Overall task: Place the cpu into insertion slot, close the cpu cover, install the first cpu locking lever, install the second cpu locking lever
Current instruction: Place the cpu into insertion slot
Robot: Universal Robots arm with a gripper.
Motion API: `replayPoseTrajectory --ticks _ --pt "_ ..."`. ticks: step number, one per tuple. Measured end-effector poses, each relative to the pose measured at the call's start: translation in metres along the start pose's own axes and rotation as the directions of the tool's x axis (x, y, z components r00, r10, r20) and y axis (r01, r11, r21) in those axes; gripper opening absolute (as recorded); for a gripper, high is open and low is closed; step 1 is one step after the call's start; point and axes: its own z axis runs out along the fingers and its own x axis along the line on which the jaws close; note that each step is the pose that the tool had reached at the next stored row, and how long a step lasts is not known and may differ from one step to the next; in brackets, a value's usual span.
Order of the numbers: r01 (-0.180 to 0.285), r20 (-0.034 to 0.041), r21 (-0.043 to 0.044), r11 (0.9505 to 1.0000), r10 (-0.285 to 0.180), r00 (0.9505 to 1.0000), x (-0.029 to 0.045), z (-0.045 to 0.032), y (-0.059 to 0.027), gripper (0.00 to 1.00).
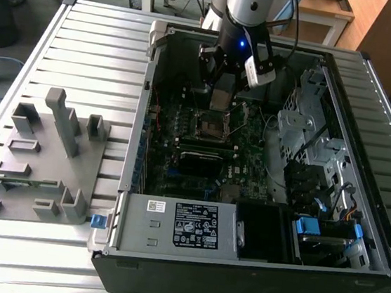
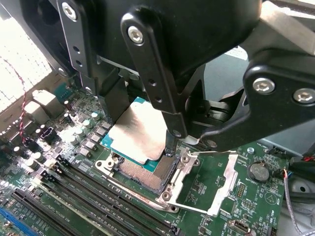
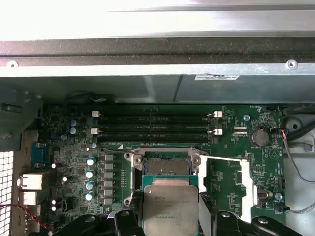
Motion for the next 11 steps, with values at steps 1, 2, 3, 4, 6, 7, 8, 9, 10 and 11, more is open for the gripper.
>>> replayPoseTrajectory --ticks 1,2,3,4,6,7,8,9,10,11 --pt "0.0 0.0001 0.0003 1.0 0.0 1.0 0.0002 0.0009 -0.0001 0.54" --pt "0.0 0.0005 0.0006 1.0 0.0 1.0 0.0005 0.0021 -0.0003 0.54" --pt "0.0 0.0015 0.0004 1.0 0.0 1.0 0.0008 0.0037 -0.0004 0.54" --pt "0.0 0.003 0.0004 1.0 0.0 1.0 0.0016 0.0052 -0.0005 0.54" --pt "0.001 0.0064 0.0003 1.0 -0.001 1.0 0.0037 0.0078 -0.0008 0.54" --pt "0.001 0.0074 0.0002 1.0 -0.001 1.0 0.0048 0.0089 -0.001 0.54" --pt "0.001 0.0081 0.0002 1.0 -0.001 1.0 0.0055 0.0099 -0.0011 0.54" --pt "0.001 0.0085 0.0003 1.0 -0.001 1.0 0.0057 0.0111 -0.0012 0.54" --pt "0.001 0.0087 0.0004 1.0 -0.001 1.0 0.0057 0.0127 -0.0014 0.54" --pt "0.001 0.0088 0.0002 1.0 -0.001 1.0 0.0057 0.0146 -0.0015 0.54"
